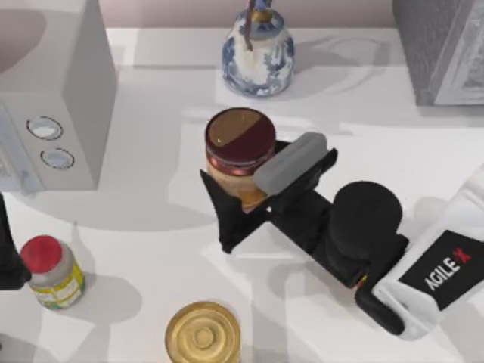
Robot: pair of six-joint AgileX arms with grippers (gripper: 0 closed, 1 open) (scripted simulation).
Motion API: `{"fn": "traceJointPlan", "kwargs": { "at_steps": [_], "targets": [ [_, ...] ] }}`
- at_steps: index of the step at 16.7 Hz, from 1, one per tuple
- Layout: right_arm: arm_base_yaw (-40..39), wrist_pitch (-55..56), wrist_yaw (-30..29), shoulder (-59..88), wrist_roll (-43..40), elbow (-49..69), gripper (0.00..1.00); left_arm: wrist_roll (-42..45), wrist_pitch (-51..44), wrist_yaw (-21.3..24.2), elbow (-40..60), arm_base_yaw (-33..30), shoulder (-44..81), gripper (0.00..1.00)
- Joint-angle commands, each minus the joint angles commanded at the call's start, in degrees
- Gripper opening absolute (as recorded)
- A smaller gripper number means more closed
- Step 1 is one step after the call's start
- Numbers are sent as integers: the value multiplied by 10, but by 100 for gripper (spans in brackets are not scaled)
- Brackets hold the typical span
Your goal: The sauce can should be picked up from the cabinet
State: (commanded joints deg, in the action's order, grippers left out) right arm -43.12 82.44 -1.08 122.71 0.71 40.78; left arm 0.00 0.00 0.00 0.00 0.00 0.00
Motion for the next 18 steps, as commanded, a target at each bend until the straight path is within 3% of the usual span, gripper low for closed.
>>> {"fn": "traceJointPlan", "kwargs": {
  "at_steps": [8, 18],
  "targets": [
    [-6, -3, 2, 11, -1, 6, 0, 0, 0, 0, 0, 0, 0, 100],
    [-2, -43, -1, 123, -1, 161, 0, 0, 0, 0, 0, 0, 0, 100]
  ]
}}
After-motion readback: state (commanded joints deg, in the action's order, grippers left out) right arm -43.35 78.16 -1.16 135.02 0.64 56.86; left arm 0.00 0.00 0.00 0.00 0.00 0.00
